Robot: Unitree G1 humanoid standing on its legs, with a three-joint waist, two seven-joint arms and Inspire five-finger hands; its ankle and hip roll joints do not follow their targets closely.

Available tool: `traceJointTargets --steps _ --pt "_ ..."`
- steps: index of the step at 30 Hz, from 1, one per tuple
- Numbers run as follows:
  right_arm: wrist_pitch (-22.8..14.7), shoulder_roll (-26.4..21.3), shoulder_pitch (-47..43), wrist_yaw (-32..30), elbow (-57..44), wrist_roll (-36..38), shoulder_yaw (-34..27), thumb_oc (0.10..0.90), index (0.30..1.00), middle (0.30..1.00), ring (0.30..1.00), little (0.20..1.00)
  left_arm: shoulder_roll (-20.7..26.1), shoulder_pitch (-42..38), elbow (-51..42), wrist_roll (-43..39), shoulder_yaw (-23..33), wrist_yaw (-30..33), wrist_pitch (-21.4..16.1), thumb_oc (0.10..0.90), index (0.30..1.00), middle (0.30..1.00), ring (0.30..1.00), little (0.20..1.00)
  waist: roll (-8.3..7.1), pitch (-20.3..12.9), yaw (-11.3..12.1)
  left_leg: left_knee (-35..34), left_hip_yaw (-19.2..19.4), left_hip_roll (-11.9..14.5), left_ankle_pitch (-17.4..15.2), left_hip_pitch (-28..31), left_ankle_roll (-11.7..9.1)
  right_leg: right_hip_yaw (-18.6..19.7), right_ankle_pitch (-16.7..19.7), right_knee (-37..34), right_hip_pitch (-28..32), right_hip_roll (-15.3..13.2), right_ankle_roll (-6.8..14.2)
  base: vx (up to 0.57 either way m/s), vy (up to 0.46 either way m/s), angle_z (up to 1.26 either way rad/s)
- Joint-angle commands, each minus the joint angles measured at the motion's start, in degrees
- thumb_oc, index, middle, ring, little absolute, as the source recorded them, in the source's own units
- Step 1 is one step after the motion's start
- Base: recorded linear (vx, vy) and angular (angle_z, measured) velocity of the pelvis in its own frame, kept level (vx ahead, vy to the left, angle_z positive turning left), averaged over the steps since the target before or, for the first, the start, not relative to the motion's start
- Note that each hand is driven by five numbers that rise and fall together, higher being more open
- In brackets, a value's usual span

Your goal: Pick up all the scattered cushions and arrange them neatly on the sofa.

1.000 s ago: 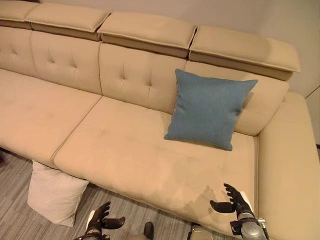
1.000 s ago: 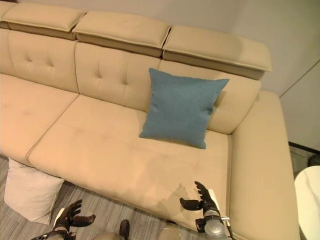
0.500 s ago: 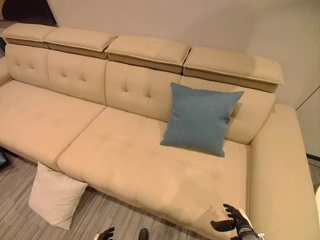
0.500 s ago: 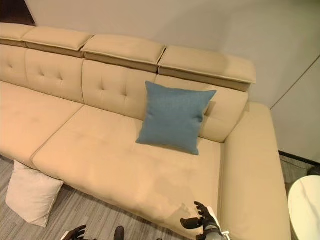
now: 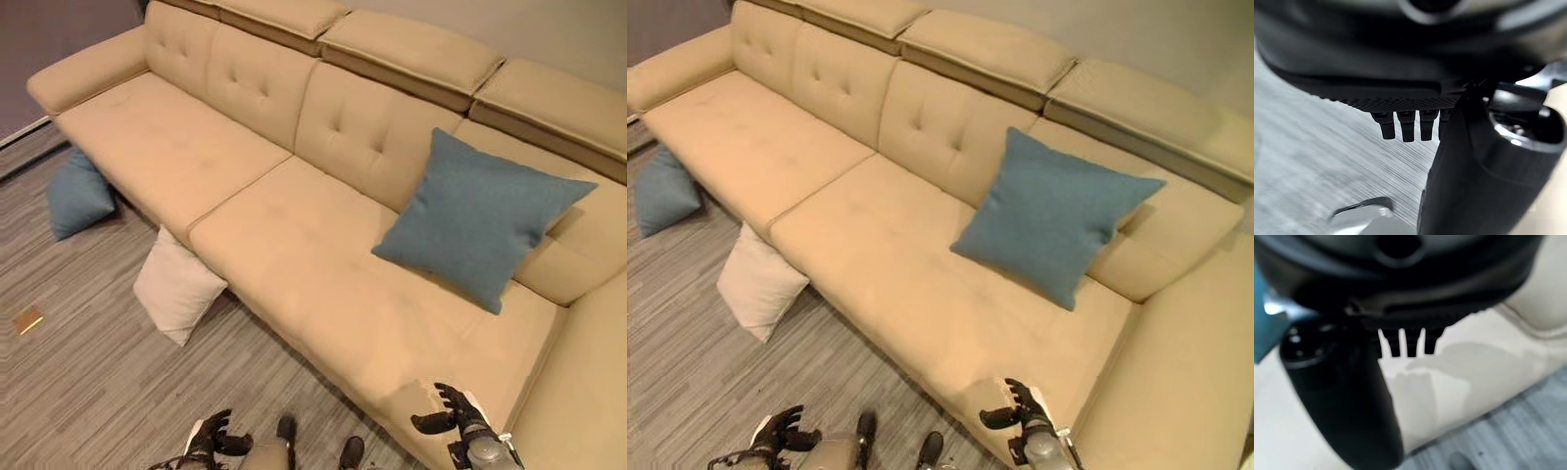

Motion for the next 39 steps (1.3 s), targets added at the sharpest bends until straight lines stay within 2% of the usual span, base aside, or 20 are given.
traceJointTargets --steps 1,3,7,9,11,12,13,14,16,17,18,22,26,27,28,29,31,34,35,39 --pt "-1.24 -0.75 -0.59 -1.57 -0.78 -0.39 -1.47 0.8 0.9 0.9 0.9 0.9 0.19 0.18 -3.12 1.84 -1.56 0.14 -1.65 0.8 0.9 0.9 0.9 0.9 0.1 -2.41 0.1 -9.03 -0.04 -0.48 -4.64 4.82 2.18 3.16 -1.2 1.21 -1.64 -1.77 8.33 -0.04 0.095 0.99" --pt "-1.09 -0.5 -0.71 -1.45 -0.6 -0.89 -1.34 0.8 0.9 0.9 0.9 0.9 0.06 0.24 -2.68 1.9 -1.4 0.12 -1.51 0.8 0.9 0.9 0.9 0.9 0.31 -2.57 0.02 -11.28 -0.16 -0.5 -4.42 5.61 2.28 2.89 -1.08 1.67 -1.71 -1.8 8.44 -0.04 0.067 0.72" --pt "-0.44 0.41 -2.13 -1.57 1.14 -2.45 0.38 0.8 0.9 0.9 0.9 0.9 0.26 0.09 -2.13 1.4 -0.95 0.3 -1.36 0.8 0.9 0.9 0.9 0.9 -0.07 -2.27 1.32 -13.61 -3.49 -2.29 -3.66 5.74 3.29 2.88 -0.65 3.29 -2.34 -2.21 8.91 -0.07 0.116 0.1" --pt "0.04 1.01 -3.4 -1.54 0.89 -3.33 1.24 0.8 0.9 0.9 0.9 0.9 1.11 -0.07 -1.8 1.4 -0.23 0.27 -1.11 0.8 0.9 0.9 0.9 0.9 -0.18 -1.61 2.56 -14.65 -5.06 -2.89 -2.91 5.85 4.31 2.14 -1.53 8.01 -3.57 -3.67 9.23 -0.09 0.106 0.21" --pt "-0.12 1.16 -3.46 -1.52 0.56 -3.18 1.25 0.8 0.9 0.9 0.9 0.9 1.47 -0.35 -1.37 1.65 -0.28 0.23 -1.09 0.8 0.9 0.9 0.9 0.9 -0.26 -1.58 2.72 -14.81 -6.3 -3.16 -2.75 5.82 4.54 2.91 -2.14 8.7 -3.63 -4.02 9.58 -0.04 0.018 0.15" --pt "-0.09 1.35 -3.41 -1.35 0.01 -2.96 0.92 0.8 0.9 0.9 0.9 0.9 1.91 -0.51 -1.35 1.99 -0.46 0.35 -1.03 0.8 0.9 0.9 0.9 0.9 -0.32 -1.33 2.14 -14.64 -7.54 -3.4 -2.53 5.63 4.72 5.47 -2.19 10.61 -4.76 -4.06 9.65 -0.04 0.004 0.4" --pt "0.07 1.53 -3.52 -1.26 -0.63 -2.48 0.9 0.8 0.9 0.9 0.9 0.9 2.57 -1.2 -1.66 1.76 -0.68 0.91 -1.2 0.8 0.9 0.9 0.9 0.9 -0.24 -1.03 0.83 -14.82 -10.03 -3.89 -2.07 5.54 5.07 13.84 -2.38 12.22 -6.52 -2.51 10.43 -0.04 0.007 0.74" --pt "0.07 1.55 -3.54 -1.26 -0.63 -2.48 0.89 0.8 0.9 0.9 0.9 0.9 2.58 -1.21 -1.65 1.76 -0.67 0.91 -1.2 0.8 0.9 0.9 0.9 0.9 -0.31 -1.21 0.75 -14.82 -10.08 -3.97 -1.92 5.27 5.1 13.8 -2.25 12.15 -6.74 -2.59 10.45 -0.02 -0.014 1.18" --pt "0.19 2.16 -3.3 -1.18 0.12 -1.21 0.66 0.8 0.9 0.9 0.9 0.9 3.23 -2.44 -1.52 1.51 -1.07 1.48 -1.46 0.8 0.9 0.9 0.9 0.9 -0.24 -1.54 -0.46 -15.35 -14.4 -4.86 -0.59 4.51 4.96 24.75 -3.11 12.46 -6.59 0.19 11.01 0.0 -0.051 1.19" --pt "0.18 2.17 -3.31 -1.18 0.14 -1.2 0.67 0.8 0.9 0.9 0.9 0.9 3.24 -2.44 -1.53 1.51 -1.07 1.48 -1.46 0.8 0.9 0.9 0.9 0.9 -0.25 -1.53 -0.49 -15.36 -14.43 -4.86 -0.6 4.52 4.96 24.73 -3.15 12.48 -6.58 0.18 11.0 0.02 -0.111 1.49" --pt "0.3 2.19 -3.59 -1.0 0.81 -0.83 1.22 0.8 0.9 0.9 0.9 0.9 3.66 -2.81 -1.06 1.04 -0.88 1.82 -1.71 0.8 0.9 0.9 0.9 0.9 -0.53 -1.89 -0.24 -15.91 -16.86 -5.05 0.19 4.12 4.3 26.77 -3.69 12.15 -5.94 1.02 10.56 0.02 -0.122 1.49" --pt "0.24 2.27 -3.83 -0.55 1.17 -1.22 2.22 0.8 0.9 0.9 0.9 0.9 3.87 -2.88 -0.44 0.41 -0.59 1.81 -1.72 0.8 0.9 0.9 0.9 0.9 -1.1 -2.65 0.74 -16.53 -18.71 -4.75 0.91 3.65 3.46 24.13 -4.4 9.68 -3.83 0.68 9.93 0.02 -0.13 0.78" --pt "-0.06 1.88 -3.97 -0.7 -0.61 -1.87 3.1 0.8 0.9 0.9 0.9 0.9 3.25 -2.15 -0.2 -1.05 -0.14 1.62 -1.92 0.8 0.9 0.9 0.9 0.9 -1.59 -1.87 1.94 -16.34 -21.55 -4.71 3.22 0.54 1.26 21.95 -4.37 5.27 -2.19 1.55 9.39 -0.07 -0.227 1.01" --pt "-0.08 1.39 -4.12 -0.99 -1.04 -1.93 3.06 0.8 0.9 0.9 0.9 0.9 2.69 -1.92 -0.21 -1.72 -0.11 1.47 -1.93 0.8 0.9 0.9 0.9 0.9 -1.54 -0.74 2.1 -14.47 -20.13 -4.86 3.52 -2.08 0.87 20.48 -3.92 3.95 -2.03 1.32 9.37 -0.12 -0.117 1.21" --pt "-0.08 1.39 -4.13 -0.99 -1.03 -1.93 3.07 0.8 0.9 0.9 0.9 0.9 2.69 -1.92 -0.21 -1.72 -0.11 1.47 -1.93 0.8 0.9 0.9 0.9 0.9 -1.54 -0.75 2.08 -14.45 -20.15 -4.87 3.51 -2.1 0.87 20.46 -3.92 3.95 -2.03 1.32 9.37 -0.14 -0.069 0.58" --pt "-0.04 1.07 -4.04 -1.04 -1.23 -1.64 2.64 0.8 0.9 0.9 0.9 0.9 2.36 -1.83 -0.13 -2.01 -0.01 1.51 -1.89 0.8 0.9 0.9 0.9 0.9 -1.49 -0.13 1.66 -13.29 -17.22 -4.5 3.27 -3.03 1.06 19.29 -3.58 3.43 -1.75 0.88 9.39 -0.08 -0.013 1.16" --pt "0.34 1.18 -3.17 -0.97 -0.83 -1.69 2.22 0.8 0.9 0.9 0.9 0.9 1.88 -1.18 0.1 -1.55 0.2 1.28 -1.49 0.8 0.9 0.9 0.9 0.9 -1.31 -0.2 0.66 -13.48 -8.93 -1.97 3.18 -2.89 1.78 16.58 -3.23 2.28 -1.2 0.42 9.33 -0.08 0.0 1.36" --pt "0.49 1.86 -1.97 -1.24 0.52 -1.74 1.69 0.8 0.9 0.9 0.9 0.9 1.97 0.09 1.0 -0.09 0.4 0.77 -0.88 0.8 0.9 0.9 0.9 0.9 -1.09 -1.92 -0.51 -15.89 -0.78 0.4 3.91 -1.54 2.02 12.59 -3.2 1.04 0.11 0.13 9.4 0.07 0.041 1.02" --pt "0.56 2.61 -1.78 -1.26 1.11 -1.99 1.95 0.8 0.9 0.9 0.9 0.9 2.11 0.63 1.43 0.39 0.64 0.75 -0.54 0.8 0.9 0.9 0.9 0.9 -1.41 -2.85 -0.65 -16.74 -0.21 0.35 3.9 -0.77 2.28 11.68 -3.51 1.07 0.65 -0.08 9.5 0.16 0.064 1.22" --pt "0.81 3.59 -2.24 -1.37 1.97 -2.51 2.99 0.8 0.9 0.9 0.9 0.9 2.54 0.95 1.51 0.48 0.95 0.83 -0.45 0.8 0.9 0.9 0.9 0.9 -2.42 -3.2 -0.17 -16.04 -0.69 -0.22 2.91 -0.43 2.76 11.67 -3.81 1.52 1.28 -0.58 9.73 0.11 0.083 0.37"
